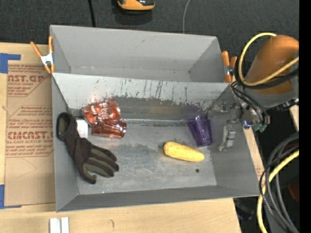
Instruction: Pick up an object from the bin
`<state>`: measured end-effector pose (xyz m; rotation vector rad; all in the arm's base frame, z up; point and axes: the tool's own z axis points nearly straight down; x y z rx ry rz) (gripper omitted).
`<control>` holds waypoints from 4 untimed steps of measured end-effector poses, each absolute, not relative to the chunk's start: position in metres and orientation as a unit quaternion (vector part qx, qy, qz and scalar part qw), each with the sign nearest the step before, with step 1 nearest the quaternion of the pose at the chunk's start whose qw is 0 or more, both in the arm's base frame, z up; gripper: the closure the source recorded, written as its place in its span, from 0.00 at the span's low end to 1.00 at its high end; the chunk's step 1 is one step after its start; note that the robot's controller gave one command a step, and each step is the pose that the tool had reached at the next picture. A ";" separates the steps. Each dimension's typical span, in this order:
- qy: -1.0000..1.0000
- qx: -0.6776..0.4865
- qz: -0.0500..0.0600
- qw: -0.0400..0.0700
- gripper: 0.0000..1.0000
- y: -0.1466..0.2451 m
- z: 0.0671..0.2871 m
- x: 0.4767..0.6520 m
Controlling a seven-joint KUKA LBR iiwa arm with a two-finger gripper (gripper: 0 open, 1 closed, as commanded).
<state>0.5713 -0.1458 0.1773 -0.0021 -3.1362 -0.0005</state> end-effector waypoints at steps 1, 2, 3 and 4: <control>-1.000 0.000 0.001 -0.001 0.00 -0.145 0.182 0.573; -1.000 0.012 0.001 -0.004 0.00 -0.117 0.121 0.567; -1.000 0.012 -0.001 0.002 0.00 -0.105 0.086 0.564; -0.999 0.032 0.000 -0.001 1.00 -0.092 0.070 0.545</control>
Offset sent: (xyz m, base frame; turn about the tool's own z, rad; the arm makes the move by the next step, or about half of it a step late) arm -0.0082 0.0406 -0.0801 -0.0360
